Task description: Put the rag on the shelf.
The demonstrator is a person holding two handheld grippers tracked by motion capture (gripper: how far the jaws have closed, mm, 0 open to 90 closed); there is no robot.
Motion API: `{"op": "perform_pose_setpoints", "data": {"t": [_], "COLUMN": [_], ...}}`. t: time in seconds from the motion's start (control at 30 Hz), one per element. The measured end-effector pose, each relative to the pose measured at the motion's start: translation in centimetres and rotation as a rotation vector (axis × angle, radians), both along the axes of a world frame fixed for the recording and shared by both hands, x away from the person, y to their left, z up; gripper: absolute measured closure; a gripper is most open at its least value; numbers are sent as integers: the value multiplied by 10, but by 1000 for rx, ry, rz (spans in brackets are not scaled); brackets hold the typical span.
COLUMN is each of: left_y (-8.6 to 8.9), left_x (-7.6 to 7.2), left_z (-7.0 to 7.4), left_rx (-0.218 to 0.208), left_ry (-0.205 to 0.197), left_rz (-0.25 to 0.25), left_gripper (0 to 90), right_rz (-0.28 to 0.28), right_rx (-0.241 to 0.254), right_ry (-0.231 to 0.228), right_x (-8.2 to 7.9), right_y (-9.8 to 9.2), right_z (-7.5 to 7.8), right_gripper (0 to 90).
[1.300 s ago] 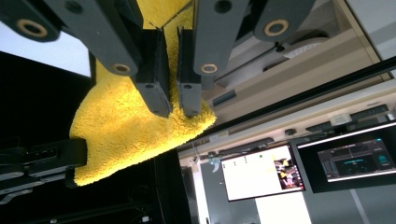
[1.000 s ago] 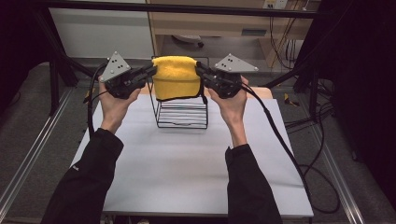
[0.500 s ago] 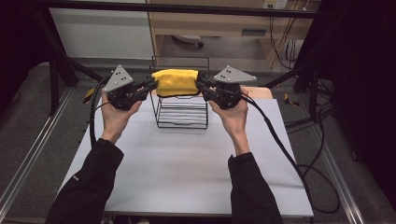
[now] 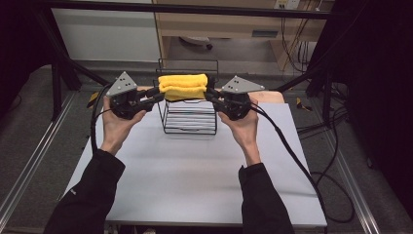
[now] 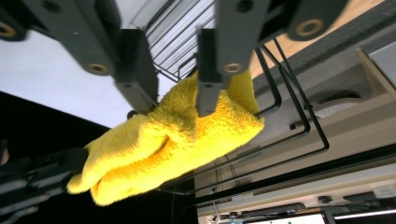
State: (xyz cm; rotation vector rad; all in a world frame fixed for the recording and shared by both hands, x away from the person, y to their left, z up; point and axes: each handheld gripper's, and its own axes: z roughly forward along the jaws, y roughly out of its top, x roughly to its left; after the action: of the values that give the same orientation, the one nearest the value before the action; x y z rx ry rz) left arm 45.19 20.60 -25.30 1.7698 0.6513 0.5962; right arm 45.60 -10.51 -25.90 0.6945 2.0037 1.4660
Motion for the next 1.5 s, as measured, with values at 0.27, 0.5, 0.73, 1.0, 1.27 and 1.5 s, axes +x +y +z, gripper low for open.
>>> {"op": "perform_pose_setpoints", "data": {"t": [0.27, 0.5, 0.73, 1.0, 1.27, 1.5], "left_y": [-12, -16, -17, -23, -26, -23], "left_x": [-2, -3, 2, 6, 8, 5], "left_z": [14, 6, -6, -15, -24, -27], "left_rx": [8, 58, 79, 128, 141, 119], "left_ry": [-1, 21, 41, 32, 19, 37], "left_rz": [-9, 1, 16, 31, 37, 18], "left_gripper": [649, 790, 806, 810, 794, 726], "right_rz": [1, -9, 1, 24, 23, -28], "right_rx": [-18, -17, -2, 29, 40, 13], "right_ry": [-9, -12, -4, 9, 25, 126], "right_x": [-1, 1, -1, -12, -8, 6], "right_y": [0, 2, 2, -4, 5, 13], "right_z": [-1, -3, -2, 7, 13, -7], "right_gripper": [803, 788, 714, 592, 715, 889]}}
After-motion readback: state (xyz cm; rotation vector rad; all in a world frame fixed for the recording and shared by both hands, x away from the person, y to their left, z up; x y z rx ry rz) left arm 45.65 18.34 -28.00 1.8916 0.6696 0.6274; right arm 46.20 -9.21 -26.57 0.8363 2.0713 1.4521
